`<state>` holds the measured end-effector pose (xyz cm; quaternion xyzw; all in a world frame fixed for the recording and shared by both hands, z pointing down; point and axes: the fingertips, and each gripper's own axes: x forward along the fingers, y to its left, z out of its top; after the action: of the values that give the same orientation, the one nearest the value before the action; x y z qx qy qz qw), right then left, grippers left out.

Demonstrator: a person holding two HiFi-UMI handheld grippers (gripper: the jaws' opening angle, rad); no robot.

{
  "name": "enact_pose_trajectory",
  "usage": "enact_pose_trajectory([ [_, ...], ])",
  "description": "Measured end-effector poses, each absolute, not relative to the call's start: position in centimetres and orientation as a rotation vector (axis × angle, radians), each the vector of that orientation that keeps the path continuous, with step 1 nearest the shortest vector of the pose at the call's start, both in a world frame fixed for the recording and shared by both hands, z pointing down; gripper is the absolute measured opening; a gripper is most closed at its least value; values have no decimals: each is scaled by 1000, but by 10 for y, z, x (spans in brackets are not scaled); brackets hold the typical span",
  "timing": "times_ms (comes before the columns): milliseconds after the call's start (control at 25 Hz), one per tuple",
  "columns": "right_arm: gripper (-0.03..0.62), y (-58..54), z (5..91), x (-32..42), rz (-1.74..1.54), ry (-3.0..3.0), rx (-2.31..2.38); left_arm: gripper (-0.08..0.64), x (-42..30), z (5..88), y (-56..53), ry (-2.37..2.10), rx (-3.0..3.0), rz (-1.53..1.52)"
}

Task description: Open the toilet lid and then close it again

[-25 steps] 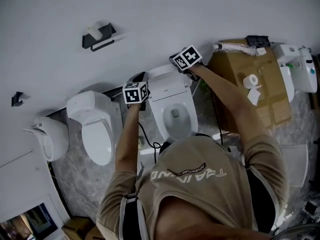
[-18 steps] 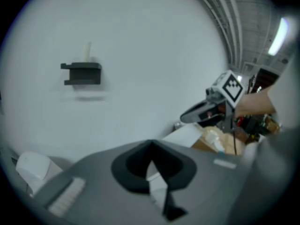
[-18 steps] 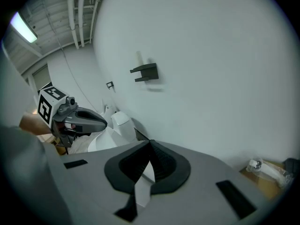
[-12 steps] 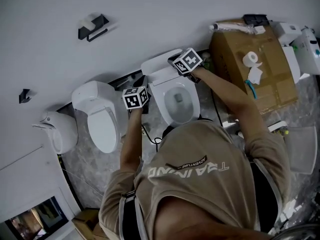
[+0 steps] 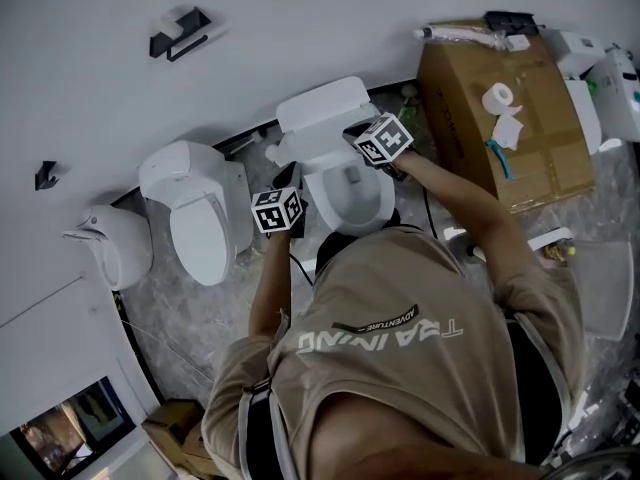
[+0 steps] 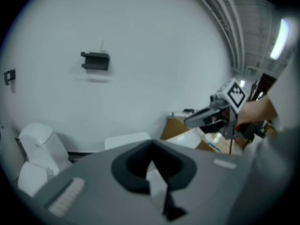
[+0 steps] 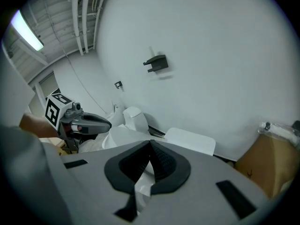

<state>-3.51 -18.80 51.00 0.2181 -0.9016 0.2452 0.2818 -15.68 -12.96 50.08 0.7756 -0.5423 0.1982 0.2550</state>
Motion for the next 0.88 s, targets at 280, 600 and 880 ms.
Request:
enact_pose_trajectory([
  [280,12,-157,534,-29,716,-2388,623,6,-151,521,-98,-1420,2103,504],
  [600,12,-116,561,-22,650,-2318,686,6,-140,547,-60,-1284,2100,527],
  [880,12,-82,599,-21,685,-2232,727,6,-131,580,-26,-1130,2093,594],
])
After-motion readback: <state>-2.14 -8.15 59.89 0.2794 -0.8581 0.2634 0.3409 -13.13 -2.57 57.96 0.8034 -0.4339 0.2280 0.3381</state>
